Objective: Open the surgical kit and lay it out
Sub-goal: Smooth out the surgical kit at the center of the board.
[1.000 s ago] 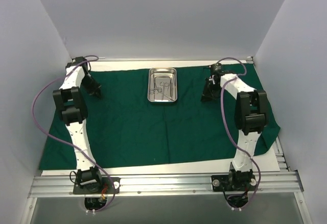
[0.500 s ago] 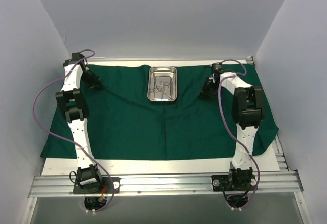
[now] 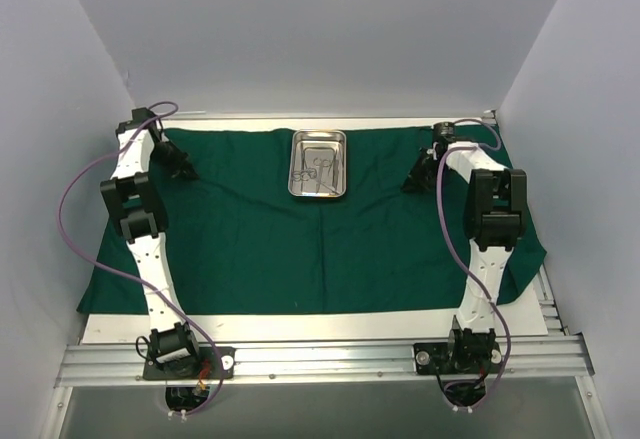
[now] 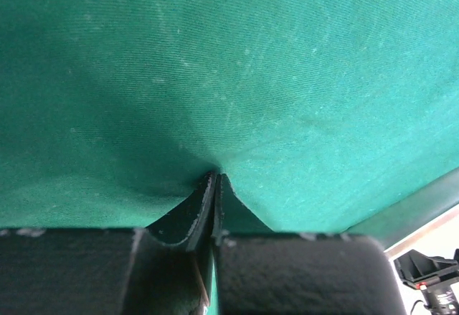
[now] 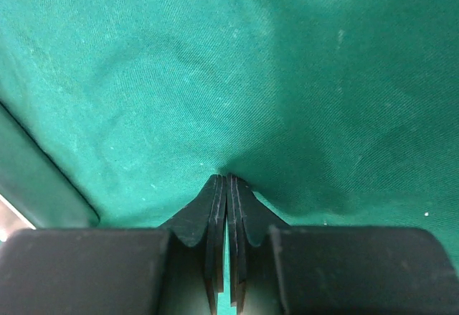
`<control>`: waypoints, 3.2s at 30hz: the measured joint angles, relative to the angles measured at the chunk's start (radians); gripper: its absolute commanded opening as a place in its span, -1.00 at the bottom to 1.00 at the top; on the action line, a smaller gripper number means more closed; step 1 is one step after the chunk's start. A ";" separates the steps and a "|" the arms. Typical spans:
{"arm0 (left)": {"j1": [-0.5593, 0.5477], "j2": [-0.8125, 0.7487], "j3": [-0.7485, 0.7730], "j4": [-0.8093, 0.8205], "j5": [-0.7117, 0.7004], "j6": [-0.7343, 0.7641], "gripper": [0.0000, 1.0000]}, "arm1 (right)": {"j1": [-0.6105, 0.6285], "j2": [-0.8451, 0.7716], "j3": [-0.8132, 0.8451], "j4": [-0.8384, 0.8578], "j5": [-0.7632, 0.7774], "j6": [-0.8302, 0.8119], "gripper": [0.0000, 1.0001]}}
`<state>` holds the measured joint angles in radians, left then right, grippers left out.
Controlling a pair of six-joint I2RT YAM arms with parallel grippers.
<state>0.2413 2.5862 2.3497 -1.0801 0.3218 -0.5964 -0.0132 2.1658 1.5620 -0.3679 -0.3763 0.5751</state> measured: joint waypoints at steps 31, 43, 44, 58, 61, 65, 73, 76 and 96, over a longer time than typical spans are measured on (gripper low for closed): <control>-0.297 0.074 0.045 0.179 0.199 -0.181 -0.46 | -0.037 0.224 0.359 -0.010 -0.037 -0.041 -1.00; -0.283 0.209 0.254 0.169 0.280 -0.262 -0.47 | -0.092 0.333 0.552 -0.093 -0.050 -0.037 -1.00; -0.280 0.211 0.255 0.168 0.287 -0.267 -0.46 | -0.097 0.344 0.571 -0.101 -0.050 -0.037 -1.00; -0.186 0.112 0.104 0.173 0.269 -0.203 -0.36 | -0.129 0.423 0.742 -0.211 -0.032 -0.099 -1.00; -0.178 0.107 0.136 0.164 0.217 -0.157 -0.35 | -0.130 0.423 0.773 -0.251 0.002 -0.133 -1.00; -0.185 0.060 0.133 0.119 0.121 -0.087 -0.35 | -0.139 0.389 0.805 -0.302 0.051 -0.166 -1.00; -0.268 -0.327 -0.303 0.187 0.003 0.024 -0.35 | -0.228 -0.185 0.214 -0.271 0.171 -0.196 -1.00; -0.289 -0.431 -0.469 0.218 0.000 0.042 -0.35 | -0.298 -0.357 0.047 -0.277 0.223 -0.203 -1.00; -0.182 -0.460 -0.658 0.280 0.066 0.055 -0.27 | -0.467 -0.410 -0.445 -0.245 0.429 -0.270 -1.00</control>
<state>0.0593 2.1265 1.6913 -0.7998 0.3882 -0.5419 -0.4805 1.7557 1.1172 -0.6125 0.0528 0.3050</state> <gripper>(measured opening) 0.363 0.027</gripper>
